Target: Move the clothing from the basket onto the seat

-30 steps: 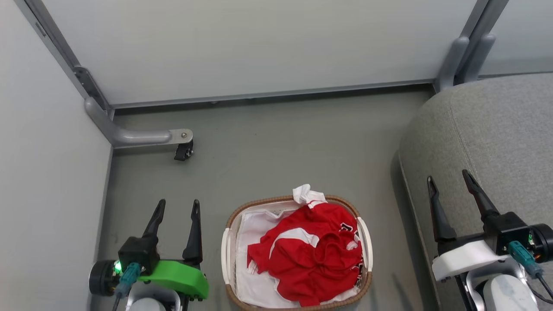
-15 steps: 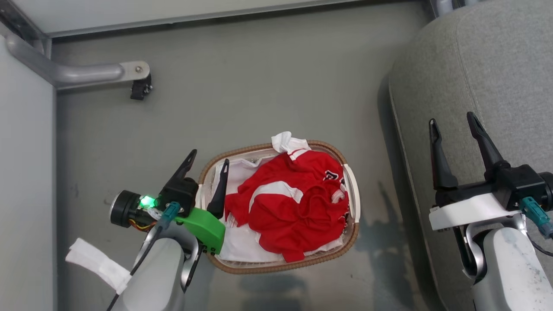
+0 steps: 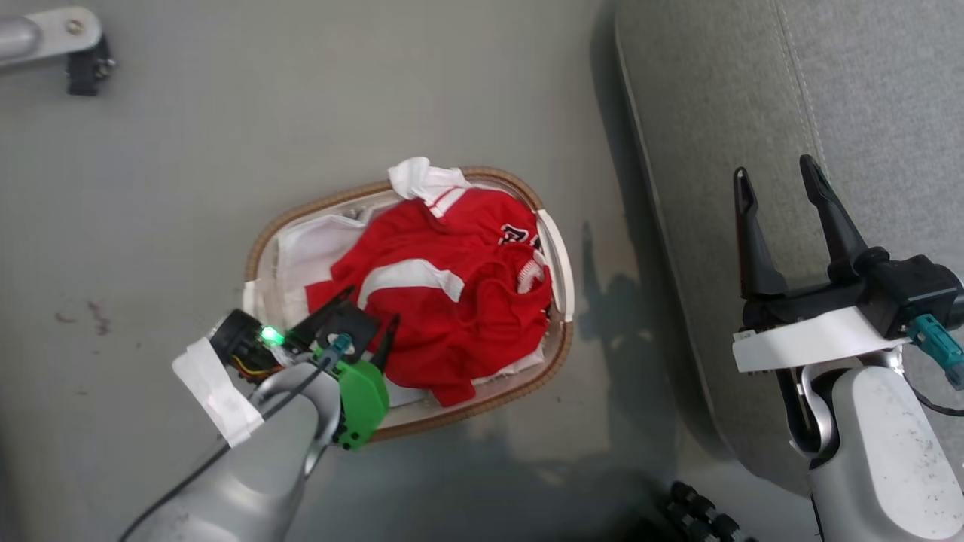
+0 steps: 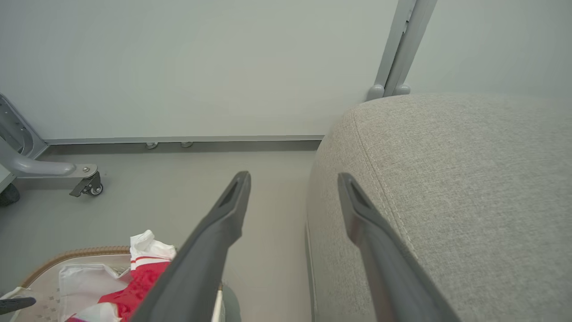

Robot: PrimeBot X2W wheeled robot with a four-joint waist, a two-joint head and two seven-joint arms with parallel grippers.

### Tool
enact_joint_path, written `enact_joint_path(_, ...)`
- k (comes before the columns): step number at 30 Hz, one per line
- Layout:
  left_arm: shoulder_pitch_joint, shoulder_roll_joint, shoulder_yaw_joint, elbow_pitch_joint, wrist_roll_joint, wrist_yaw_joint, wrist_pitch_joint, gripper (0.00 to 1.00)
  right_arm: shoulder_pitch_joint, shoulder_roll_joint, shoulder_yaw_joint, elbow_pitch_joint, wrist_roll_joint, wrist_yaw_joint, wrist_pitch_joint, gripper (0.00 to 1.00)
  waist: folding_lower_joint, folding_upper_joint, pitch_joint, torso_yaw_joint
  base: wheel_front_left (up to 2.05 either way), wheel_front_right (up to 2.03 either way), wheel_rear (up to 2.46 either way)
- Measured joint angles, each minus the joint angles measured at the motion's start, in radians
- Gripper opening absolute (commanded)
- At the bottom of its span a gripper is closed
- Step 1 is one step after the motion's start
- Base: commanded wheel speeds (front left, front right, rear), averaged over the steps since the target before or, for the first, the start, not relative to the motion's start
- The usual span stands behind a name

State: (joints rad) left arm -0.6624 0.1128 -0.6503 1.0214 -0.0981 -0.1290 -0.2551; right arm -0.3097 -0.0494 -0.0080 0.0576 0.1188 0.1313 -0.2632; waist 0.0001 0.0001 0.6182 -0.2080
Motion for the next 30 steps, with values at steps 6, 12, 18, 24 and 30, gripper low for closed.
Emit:
enact_joint_path(6,-0.083,0.015,-0.051,0.095,-0.015,0.000,0.008,1.00,-0.014,0.000,0.020,0.002,0.042,0.000,0.000,1.00,0.0000,0.0000,0.077,-0.053,0.00,0.00,0.00)
enact_joint_path(12,-0.138,0.027,-0.112,0.164,-0.038,0.000,0.031,1.00,-0.031,0.000,0.050,0.002,0.080,0.000,0.000,1.00,0.0000,0.0000,0.147,-0.110,0.00,0.00,0.00)
enact_joint_path(18,-0.155,0.021,-0.143,0.194,-0.091,0.000,0.052,0.38,-0.031,0.000,0.063,0.003,0.092,0.000,0.000,1.00,0.0000,0.0000,0.179,-0.148,0.00,0.00,0.00)
enact_joint_path(24,-0.156,0.000,-0.185,0.188,-0.142,0.000,0.040,0.00,-0.031,0.000,0.060,0.012,0.090,0.000,0.000,1.00,0.0000,0.0000,0.174,-0.155,0.00,0.00,0.00)
enact_joint_path(30,-0.151,-0.006,-0.215,0.173,-0.187,0.000,0.015,0.00,-0.031,0.001,0.050,0.024,0.072,0.000,0.000,1.00,0.0000,0.0000,0.136,-0.132,0.00,0.00,0.00)
